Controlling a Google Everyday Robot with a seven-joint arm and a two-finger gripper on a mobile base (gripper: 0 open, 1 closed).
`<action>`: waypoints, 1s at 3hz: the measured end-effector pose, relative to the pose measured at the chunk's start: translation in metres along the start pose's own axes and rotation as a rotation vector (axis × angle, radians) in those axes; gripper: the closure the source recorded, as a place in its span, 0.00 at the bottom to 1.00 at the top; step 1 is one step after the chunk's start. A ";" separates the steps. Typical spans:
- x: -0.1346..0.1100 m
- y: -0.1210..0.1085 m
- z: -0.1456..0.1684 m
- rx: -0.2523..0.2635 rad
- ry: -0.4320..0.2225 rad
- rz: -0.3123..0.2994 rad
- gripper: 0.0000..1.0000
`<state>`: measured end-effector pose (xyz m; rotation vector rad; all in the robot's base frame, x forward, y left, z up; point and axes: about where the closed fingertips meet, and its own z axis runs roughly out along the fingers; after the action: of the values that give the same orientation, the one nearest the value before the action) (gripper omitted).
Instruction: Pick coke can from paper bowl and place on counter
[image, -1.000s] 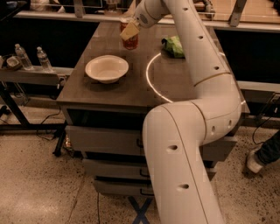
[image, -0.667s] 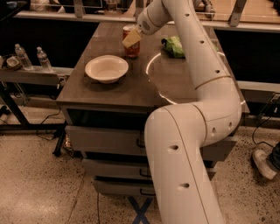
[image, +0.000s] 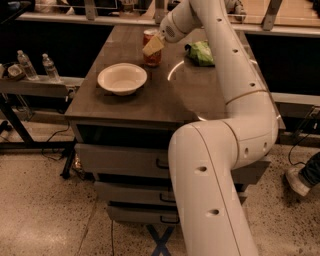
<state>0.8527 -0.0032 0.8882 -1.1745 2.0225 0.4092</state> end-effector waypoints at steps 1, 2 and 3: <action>-0.010 0.010 -0.017 -0.049 -0.065 0.012 0.00; -0.022 0.021 -0.041 -0.099 -0.125 0.004 0.00; -0.031 0.022 -0.105 -0.103 -0.213 -0.022 0.00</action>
Offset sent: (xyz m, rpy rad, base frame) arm 0.0184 -0.0126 0.0842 0.1749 -0.0007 0.1083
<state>0.7968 -0.0355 0.9787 -1.1621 1.8218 0.6073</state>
